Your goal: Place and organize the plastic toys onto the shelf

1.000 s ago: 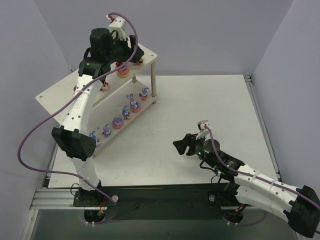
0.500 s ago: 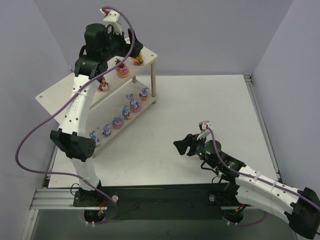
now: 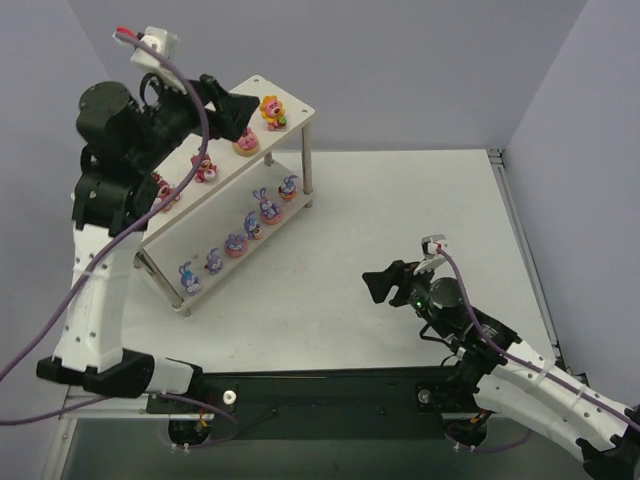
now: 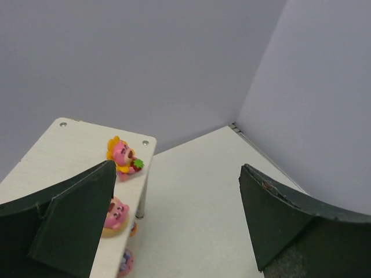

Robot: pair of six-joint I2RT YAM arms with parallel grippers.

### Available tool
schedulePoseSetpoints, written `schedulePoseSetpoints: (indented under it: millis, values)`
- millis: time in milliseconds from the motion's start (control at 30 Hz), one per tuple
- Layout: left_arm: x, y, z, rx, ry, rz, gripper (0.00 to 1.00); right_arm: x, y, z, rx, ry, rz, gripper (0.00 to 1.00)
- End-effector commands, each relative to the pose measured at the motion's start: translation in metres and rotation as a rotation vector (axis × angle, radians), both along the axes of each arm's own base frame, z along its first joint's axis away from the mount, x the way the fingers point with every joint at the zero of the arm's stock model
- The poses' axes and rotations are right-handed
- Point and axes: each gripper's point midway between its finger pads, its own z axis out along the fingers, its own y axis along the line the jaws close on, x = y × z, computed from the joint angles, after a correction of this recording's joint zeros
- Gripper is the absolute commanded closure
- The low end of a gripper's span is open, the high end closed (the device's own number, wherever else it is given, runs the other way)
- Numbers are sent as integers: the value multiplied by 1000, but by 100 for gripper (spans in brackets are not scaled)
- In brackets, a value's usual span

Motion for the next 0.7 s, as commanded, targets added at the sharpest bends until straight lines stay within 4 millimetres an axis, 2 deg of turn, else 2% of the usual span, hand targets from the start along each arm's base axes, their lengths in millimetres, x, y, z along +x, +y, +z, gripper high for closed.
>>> schedulePoseSetpoints:
  millis: [0, 33, 67, 100, 133, 233, 267, 333, 400, 433, 500, 533, 600, 633, 667]
  values:
    - [-70, -7, 16, -99, -68, -153, 3, -3, -19, 45, 22, -40, -57, 37]
    - [-100, -1, 25, -118, -111, -170, 3, -3, -21, 62, 56, -56, -66, 37]
    - [-110, 0, 22, -133, -117, -176, 3, -6, -24, 65, 53, -48, -68, 37]
    - [-107, -1, -1, -158, -62, -173, 3, -7, -27, 71, 59, -50, -78, 37]
    - [-132, 6, 5, -179, -102, -178, 3, -10, -31, 78, 57, -40, -84, 36]
    - [-157, 8, -23, -202, -51, -203, 3, -16, -37, 87, 55, -21, -84, 35]
    - [-166, 5, -31, -197, -37, -237, 3, -18, -39, 97, 75, -27, -88, 35]
    - [-179, 4, -55, -188, 8, -265, 3, -22, -44, 97, 69, -13, -97, 34]
    - [-184, 7, -78, -184, 69, -249, 3, -27, -49, 102, 85, -21, -95, 34]
    - [-196, 10, -82, -184, 56, -245, 3, -29, -51, 102, 90, -21, -97, 34]
    - [-198, 14, -110, -171, 117, -222, 3, -34, -58, 104, 109, -32, -104, 34]
    - [-207, 18, -112, -169, 102, -214, 3, -35, -61, 104, 111, -34, -110, 34]
    - [-213, 25, -129, -155, 140, -176, 3, -40, -71, 105, 115, -42, -129, 34]
    - [-225, 29, -130, -152, 122, -170, 3, -42, -75, 106, 115, -46, -135, 34]
    - [-229, 33, -144, -140, 159, -152, 3, -45, -80, 108, 126, -55, -144, 34]
